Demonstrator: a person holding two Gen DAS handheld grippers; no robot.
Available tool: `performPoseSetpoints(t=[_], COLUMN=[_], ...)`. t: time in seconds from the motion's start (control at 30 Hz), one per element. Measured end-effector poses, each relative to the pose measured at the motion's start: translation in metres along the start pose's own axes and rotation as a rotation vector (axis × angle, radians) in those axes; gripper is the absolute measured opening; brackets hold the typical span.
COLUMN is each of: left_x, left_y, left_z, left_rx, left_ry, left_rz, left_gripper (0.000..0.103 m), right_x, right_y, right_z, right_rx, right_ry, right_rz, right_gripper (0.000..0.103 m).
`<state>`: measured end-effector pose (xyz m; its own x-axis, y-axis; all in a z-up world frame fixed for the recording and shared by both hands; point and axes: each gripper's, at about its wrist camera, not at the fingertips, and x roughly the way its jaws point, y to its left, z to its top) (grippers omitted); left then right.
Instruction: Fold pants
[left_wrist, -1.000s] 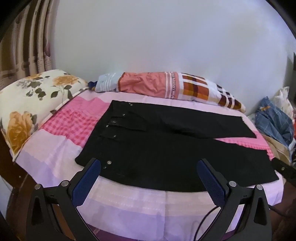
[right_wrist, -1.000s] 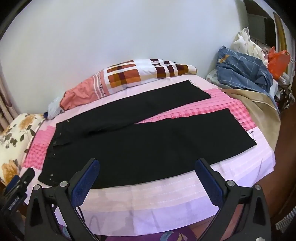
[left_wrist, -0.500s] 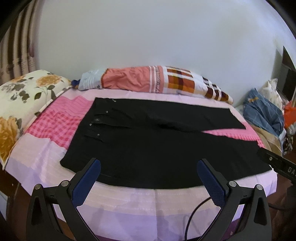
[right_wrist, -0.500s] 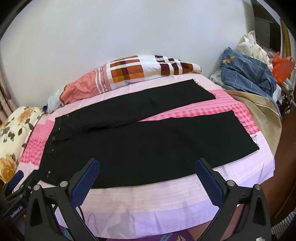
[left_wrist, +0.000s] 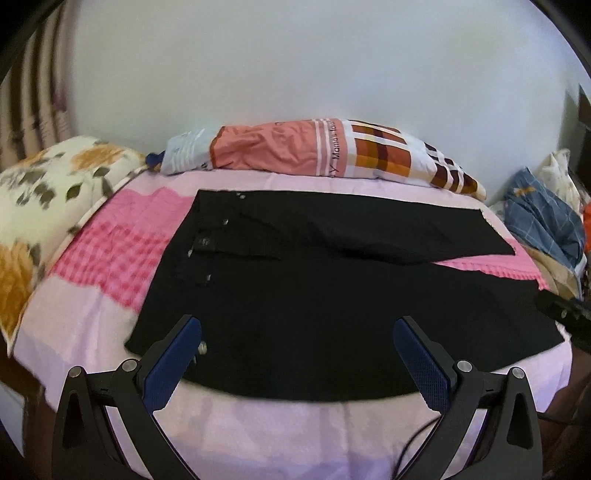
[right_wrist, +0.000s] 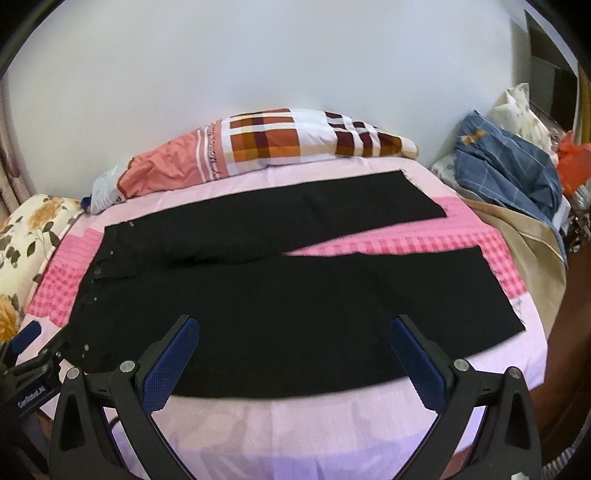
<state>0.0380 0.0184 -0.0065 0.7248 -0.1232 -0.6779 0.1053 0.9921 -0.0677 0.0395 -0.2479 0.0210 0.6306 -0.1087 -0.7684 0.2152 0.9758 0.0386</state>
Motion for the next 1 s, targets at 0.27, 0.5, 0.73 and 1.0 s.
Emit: performPoseSetpoints(t=[0.27, 0.5, 0.73, 1.0], left_x=[0.066, 0.157, 0.250, 0.317], left_y=[0.072, 0.146, 0.196, 0.211], left_z=[0.065, 0.117, 0.164, 0.185], left_rx=[0.037, 0.096, 0.107, 0.162], left_ry=[0.096, 0.202, 0.263, 0.336], left_rz=[-0.031, 0.047, -0.006, -0.169], left_gripper=[0.103, 0.098, 0.055, 0.051], right_x=[0.035, 0.066, 0.089, 0.112], right_y=[0.011, 0.019, 0.020, 0.026], right_z=[0.029, 0.029, 0.032, 0.035], right_rx=[0.000, -0.011, -0.005, -0.027], right_ry=[0.006, 0.075, 0.128, 0.177], right_rz=[0.033, 0.038, 0.003, -0.044], right_gripper=[0.103, 0.103, 0.102, 0.102])
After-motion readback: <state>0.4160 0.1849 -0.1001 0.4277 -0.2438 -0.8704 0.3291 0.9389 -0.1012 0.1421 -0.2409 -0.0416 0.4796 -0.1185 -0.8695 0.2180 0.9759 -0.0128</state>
